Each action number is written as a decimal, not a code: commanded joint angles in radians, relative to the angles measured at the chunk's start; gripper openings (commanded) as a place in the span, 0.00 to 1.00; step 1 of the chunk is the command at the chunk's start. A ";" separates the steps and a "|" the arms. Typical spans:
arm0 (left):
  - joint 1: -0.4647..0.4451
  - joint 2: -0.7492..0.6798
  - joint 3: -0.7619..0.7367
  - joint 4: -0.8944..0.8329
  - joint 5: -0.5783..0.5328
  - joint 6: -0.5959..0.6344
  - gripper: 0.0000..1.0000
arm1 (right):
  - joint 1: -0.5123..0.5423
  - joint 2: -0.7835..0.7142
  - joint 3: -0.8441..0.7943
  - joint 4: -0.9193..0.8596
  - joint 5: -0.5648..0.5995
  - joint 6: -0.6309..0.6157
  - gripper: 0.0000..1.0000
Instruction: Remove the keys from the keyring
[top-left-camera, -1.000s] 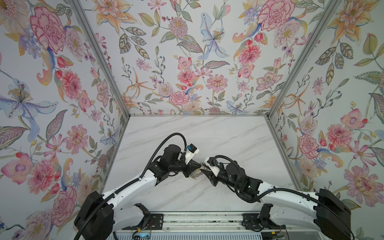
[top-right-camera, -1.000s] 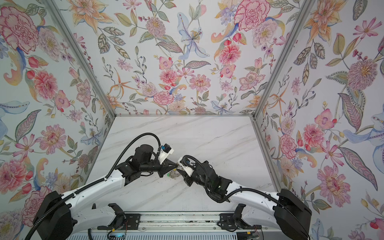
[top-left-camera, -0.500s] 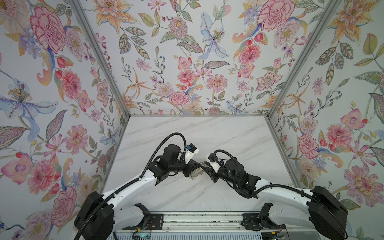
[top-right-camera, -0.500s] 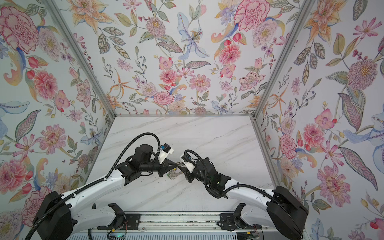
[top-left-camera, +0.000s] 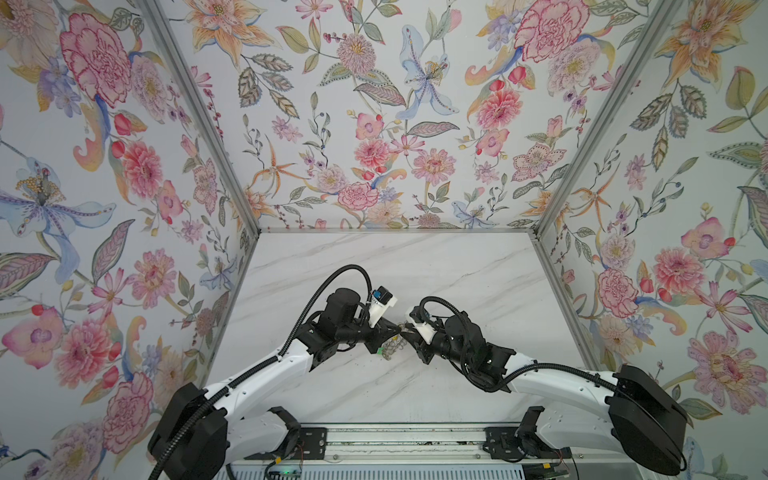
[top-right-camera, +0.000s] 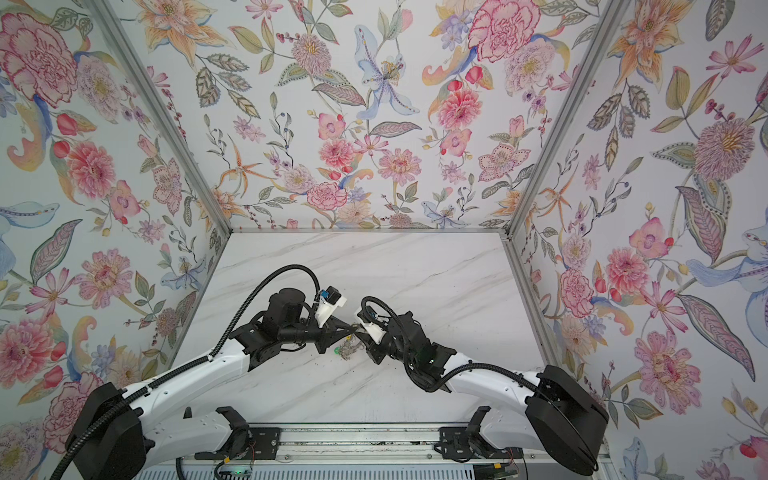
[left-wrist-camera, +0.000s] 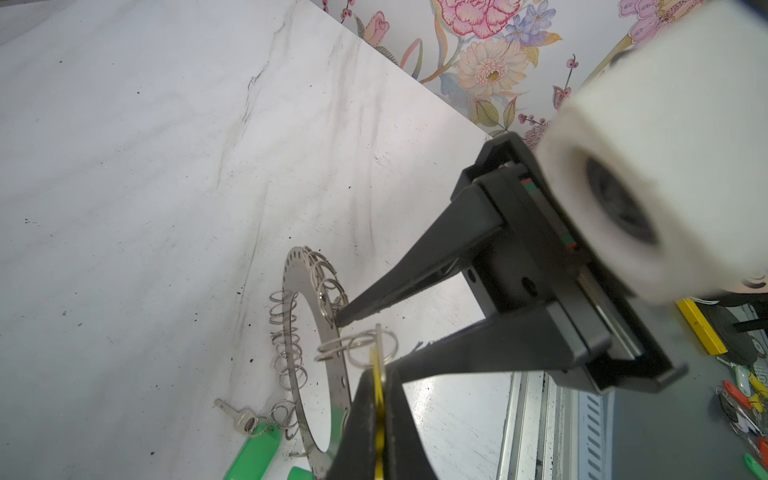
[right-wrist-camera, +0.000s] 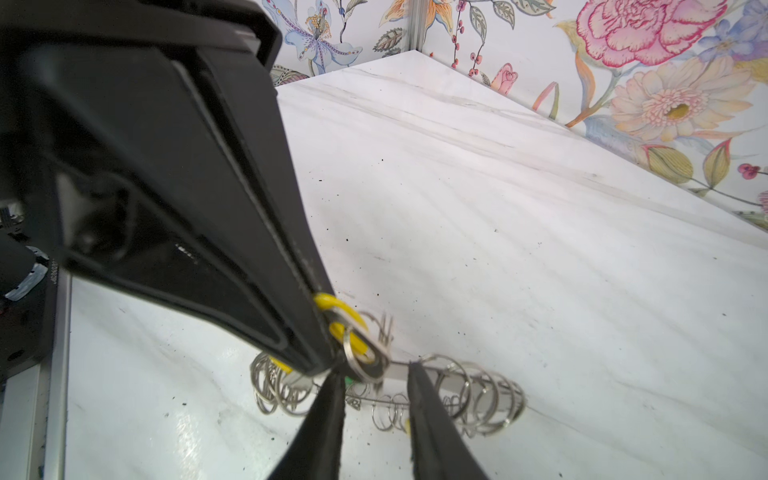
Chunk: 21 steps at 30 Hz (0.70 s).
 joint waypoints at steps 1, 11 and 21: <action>0.000 -0.018 0.016 0.028 0.034 -0.015 0.00 | 0.016 -0.011 0.052 0.031 0.007 -0.048 0.27; -0.001 -0.012 0.010 0.042 0.040 -0.023 0.00 | 0.017 -0.042 0.052 0.039 0.052 -0.075 0.22; -0.002 -0.015 0.005 0.042 0.040 -0.023 0.00 | 0.024 -0.055 0.037 0.046 0.089 -0.085 0.10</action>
